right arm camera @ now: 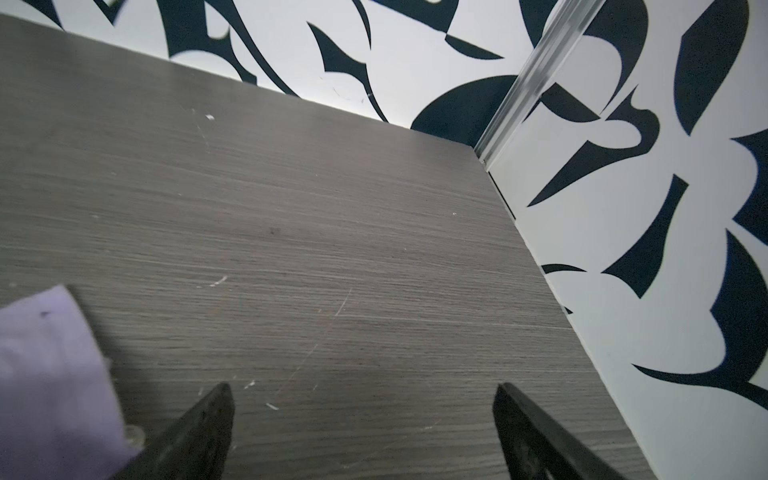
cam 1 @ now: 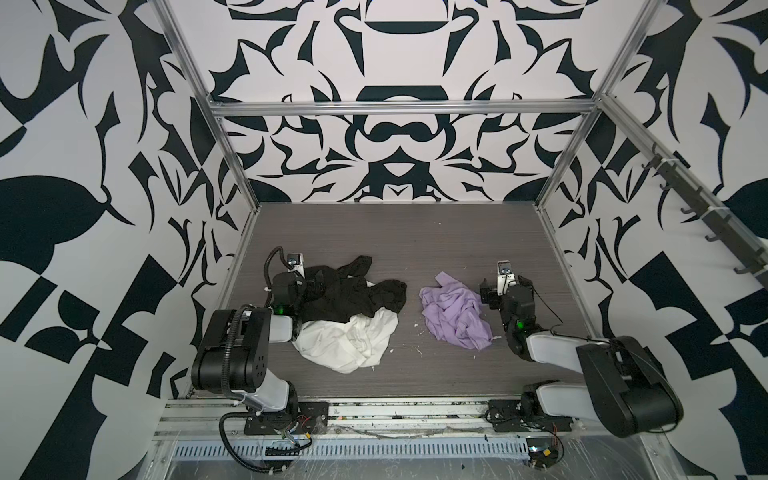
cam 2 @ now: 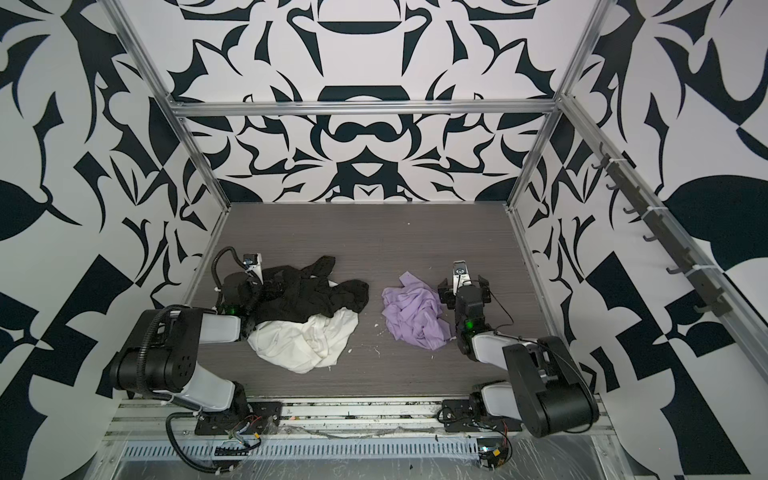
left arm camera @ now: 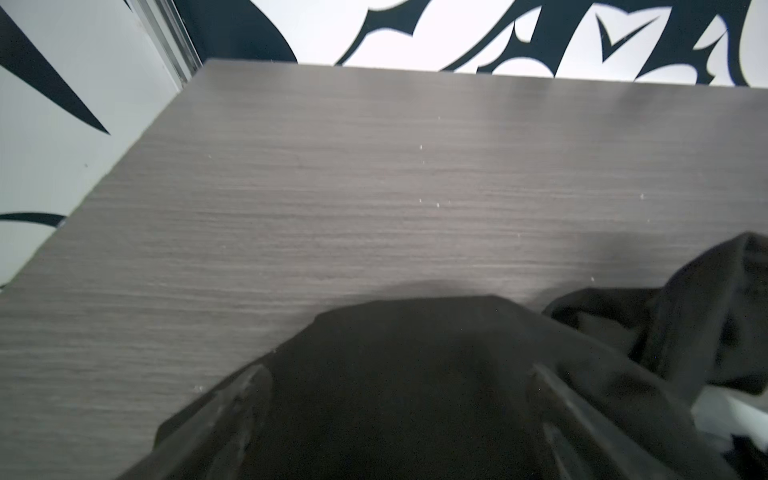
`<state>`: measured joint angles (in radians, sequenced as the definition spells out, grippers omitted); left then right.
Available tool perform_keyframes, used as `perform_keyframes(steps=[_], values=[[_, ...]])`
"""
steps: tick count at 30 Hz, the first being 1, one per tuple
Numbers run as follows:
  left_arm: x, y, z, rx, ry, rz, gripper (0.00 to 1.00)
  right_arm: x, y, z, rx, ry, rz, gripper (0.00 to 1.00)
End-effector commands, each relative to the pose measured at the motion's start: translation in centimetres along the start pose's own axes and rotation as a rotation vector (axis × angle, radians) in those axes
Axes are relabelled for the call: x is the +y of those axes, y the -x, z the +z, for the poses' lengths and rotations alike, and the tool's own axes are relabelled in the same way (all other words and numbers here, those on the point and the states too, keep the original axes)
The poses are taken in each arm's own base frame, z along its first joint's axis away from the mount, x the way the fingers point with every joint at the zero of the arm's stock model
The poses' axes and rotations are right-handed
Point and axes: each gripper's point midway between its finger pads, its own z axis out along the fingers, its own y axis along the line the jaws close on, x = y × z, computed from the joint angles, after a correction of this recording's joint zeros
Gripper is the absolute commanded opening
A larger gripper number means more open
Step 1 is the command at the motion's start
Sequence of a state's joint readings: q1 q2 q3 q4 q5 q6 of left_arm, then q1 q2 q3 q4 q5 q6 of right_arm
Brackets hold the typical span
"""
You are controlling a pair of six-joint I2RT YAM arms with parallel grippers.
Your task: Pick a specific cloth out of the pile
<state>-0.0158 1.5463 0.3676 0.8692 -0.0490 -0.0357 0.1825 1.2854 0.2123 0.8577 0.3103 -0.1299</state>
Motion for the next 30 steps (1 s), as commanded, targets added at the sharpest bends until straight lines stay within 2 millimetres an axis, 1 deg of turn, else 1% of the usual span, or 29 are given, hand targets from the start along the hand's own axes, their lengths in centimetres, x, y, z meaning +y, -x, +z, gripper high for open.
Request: perform_keyframes(steps=[1, 3, 5, 6, 7, 8, 9, 11, 14, 17, 20, 27, 30], values=[[0.4, 0.8, -0.1, -0.042, 0.018, -0.015, 1.0, 0.0, 1.5, 0.6, -0.1, 0.069, 0.143, 1.0], [0.4, 0.8, -0.1, -0.041, 0.019, -0.015, 1.0, 0.7, 0.0, 2.1, -0.051, 0.1, 0.14, 1.0], [0.4, 0.8, -0.1, -0.042, 0.017, -0.012, 1.0, 0.9, -0.4, 3.0, -0.075, 0.088, 0.144, 0.99], [0.4, 0.8, -0.1, -0.043, 0.017, -0.013, 1.0, 0.8, -0.5, 3.1, -0.05, 0.089, 0.14, 0.99], [0.4, 0.8, -0.1, -0.043, 0.016, -0.011, 1.0, 0.6, -1.0, 3.5, 0.002, 0.092, 0.156, 0.99], [0.4, 0.8, 0.0, -0.043, 0.019, -0.012, 1.0, 0.3, -1.0, 3.8, 0.015, 0.082, 0.164, 1.0], [0.4, 0.8, -0.1, -0.045, 0.019, -0.012, 1.0, -0.2, -0.9, 4.1, 0.01, 0.052, 0.177, 1.0], [0.4, 0.9, -0.1, -0.046, 0.02, -0.014, 1.0, -1.8, -1.6, 4.6, 0.066, -0.05, 0.2, 0.99], [0.4, 0.9, 0.0, -0.047, 0.02, -0.014, 1.0, -2.1, -1.6, 4.5, 0.056, -0.07, 0.207, 1.0], [0.4, 0.8, 0.0, -0.046, 0.018, -0.014, 1.0, -2.0, -1.7, 4.6, 0.066, -0.065, 0.205, 1.0], [0.5, 0.8, -0.1, -0.047, 0.021, -0.017, 1.0, -0.8, -1.5, 4.9, 0.076, -0.042, 0.144, 1.0], [0.5, 0.8, -0.1, -0.049, 0.023, -0.02, 1.0, -0.5, -1.5, 4.9, 0.077, -0.026, 0.141, 1.0], [0.5, 0.8, -0.1, -0.049, 0.023, -0.019, 1.0, 0.5, -1.3, 4.8, 0.07, 0.031, 0.121, 1.0]])
